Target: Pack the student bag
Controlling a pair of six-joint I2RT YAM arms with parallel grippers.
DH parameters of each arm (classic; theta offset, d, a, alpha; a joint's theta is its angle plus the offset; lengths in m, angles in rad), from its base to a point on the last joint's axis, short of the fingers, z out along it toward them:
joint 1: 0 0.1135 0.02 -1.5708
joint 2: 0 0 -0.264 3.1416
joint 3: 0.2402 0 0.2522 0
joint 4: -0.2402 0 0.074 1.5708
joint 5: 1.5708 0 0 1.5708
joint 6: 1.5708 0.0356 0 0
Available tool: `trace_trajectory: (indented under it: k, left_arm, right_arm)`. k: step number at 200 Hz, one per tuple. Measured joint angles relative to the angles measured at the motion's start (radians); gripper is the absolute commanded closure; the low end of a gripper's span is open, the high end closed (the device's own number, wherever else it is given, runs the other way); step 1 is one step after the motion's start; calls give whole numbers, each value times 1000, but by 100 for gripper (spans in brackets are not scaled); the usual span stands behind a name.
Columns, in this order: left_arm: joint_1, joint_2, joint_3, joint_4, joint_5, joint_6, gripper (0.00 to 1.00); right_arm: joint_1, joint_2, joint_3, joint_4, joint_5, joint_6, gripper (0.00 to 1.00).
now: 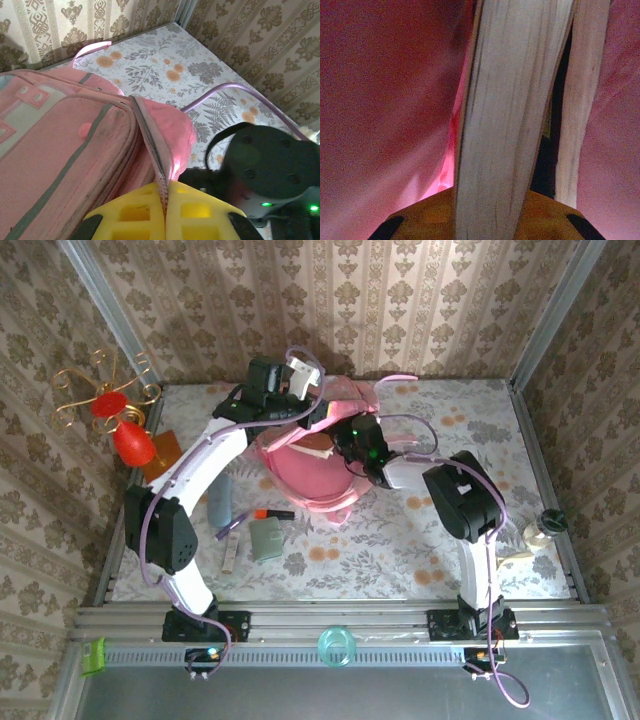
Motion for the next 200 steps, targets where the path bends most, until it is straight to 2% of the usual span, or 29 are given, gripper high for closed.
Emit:
trace_trajectory:
  k: [17, 45, 72, 85, 107, 152, 174, 200]
  left_arm:
    - [0, 0, 0, 3, 0, -5, 100]
    - [0, 0, 0, 6, 0, -19, 100]
    - [0, 0, 0, 7, 0, -26, 100]
    - [0, 0, 0, 8, 0, -26, 100]
    - [0, 2, 0, 8, -1, -32, 100]
    - [0, 28, 6, 38, -5, -73, 100]
    - [-8, 42, 6, 61, -14, -98, 100]
    - [-48, 59, 6, 98, -39, -129, 100]
  right_arm:
    - [11, 55, 59, -12, 58, 0, 87]
    - [26, 127, 140, -22, 117, -11, 69]
    - [35, 124, 145, -30, 137, -60, 53]
    - [36, 98, 113, -29, 140, -92, 48]
    - [36, 2, 3, -34, 138, -131, 44]
    - [13, -235, -223, 8, 72, -179, 43]
    - [-34, -372, -342, 11, -14, -225, 43]
    - [-130, -574, -454, -109, -110, -330, 42]
